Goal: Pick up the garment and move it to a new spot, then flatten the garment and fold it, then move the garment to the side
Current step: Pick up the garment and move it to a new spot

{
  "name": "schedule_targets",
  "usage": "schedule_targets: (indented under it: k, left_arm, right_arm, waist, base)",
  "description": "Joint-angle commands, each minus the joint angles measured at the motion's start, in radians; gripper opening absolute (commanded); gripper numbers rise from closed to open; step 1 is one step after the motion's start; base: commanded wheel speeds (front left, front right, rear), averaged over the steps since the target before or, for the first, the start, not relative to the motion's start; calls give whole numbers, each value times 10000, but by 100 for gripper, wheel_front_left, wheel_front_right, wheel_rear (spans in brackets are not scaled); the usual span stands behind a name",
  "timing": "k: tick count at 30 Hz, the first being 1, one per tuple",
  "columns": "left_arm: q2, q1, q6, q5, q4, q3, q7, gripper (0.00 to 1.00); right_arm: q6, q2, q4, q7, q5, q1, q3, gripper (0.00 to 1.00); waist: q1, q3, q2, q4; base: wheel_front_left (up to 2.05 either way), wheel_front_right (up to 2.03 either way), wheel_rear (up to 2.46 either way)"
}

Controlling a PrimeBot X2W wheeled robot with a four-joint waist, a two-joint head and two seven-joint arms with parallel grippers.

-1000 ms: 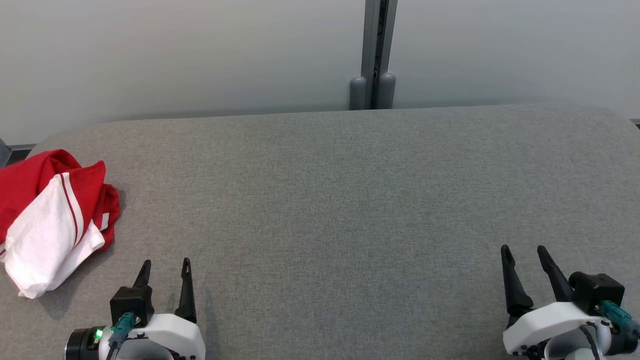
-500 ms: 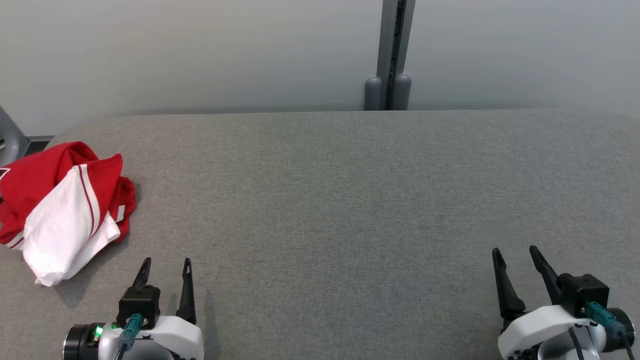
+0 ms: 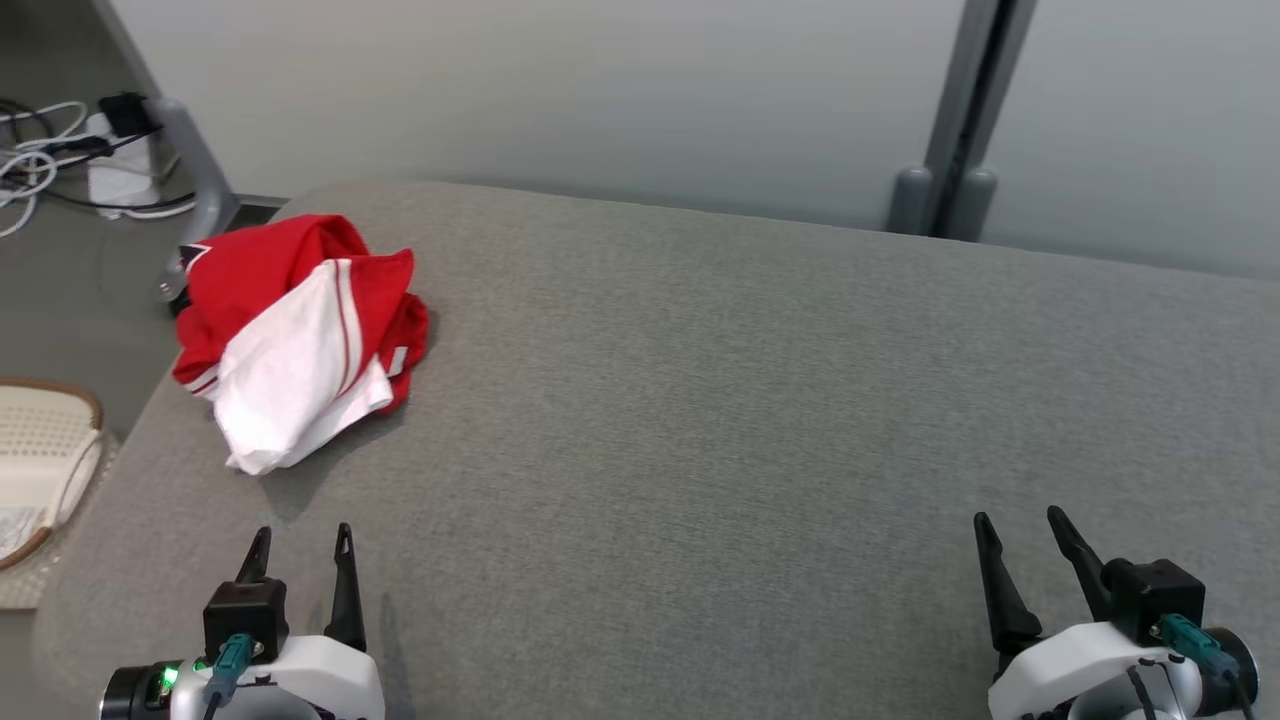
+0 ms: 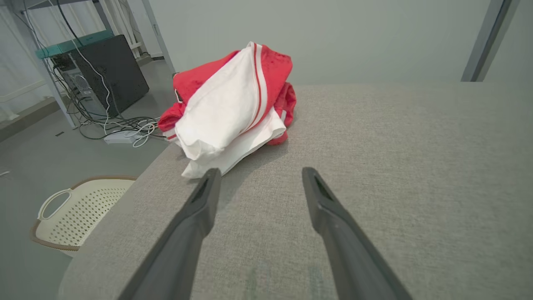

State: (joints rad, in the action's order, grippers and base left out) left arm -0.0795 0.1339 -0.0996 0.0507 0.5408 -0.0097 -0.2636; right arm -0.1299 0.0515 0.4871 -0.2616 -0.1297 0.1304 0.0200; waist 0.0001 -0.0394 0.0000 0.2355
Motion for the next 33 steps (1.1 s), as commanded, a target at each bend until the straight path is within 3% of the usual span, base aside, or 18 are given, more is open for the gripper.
schedule_targets:
  k: [1, 9, 16, 26, 33]
  left_arm:
    - [-47, -10, -2, 31, -6, 60, -17, 100]
    - [12, -186, 169, 198, 42, 341, -17, 100]
    - [86, -122, 380, 435, 136, 714, -17, 100]
    - [56, 718, 787, 493, 502, 1108, -17, 100]
    - [-688, 2326, 1216, 371, 984, 1321, -17, 100]
  right_arm:
    - [-15, 42, 3, -50, -51, -65, 10, 100]
    - [-10, 31, 76, -49, -72, -4, 108, 100]
    - [-9, 39, 87, -49, -11, 167, 227, 100]
    - [-9, 361, 10, -49, -60, 528, 506, 100]
    - [-9, 699, -172, -47, -2, 847, 748, 100]
  waist:
    - [-1, -35, 0, 551]
    - [-1, -106, 0, 1895]
    - [-1, -346, 0, 2404]
    - [-1, -1042, 0, 1982]
    - [-1, -1763, 0, 1270]
  base:
    - [0, 0, 0]
    - [0, 0, 0]
    - [0, 0, 0]
    - [0, 0, 0]
    - [0, 0, 0]
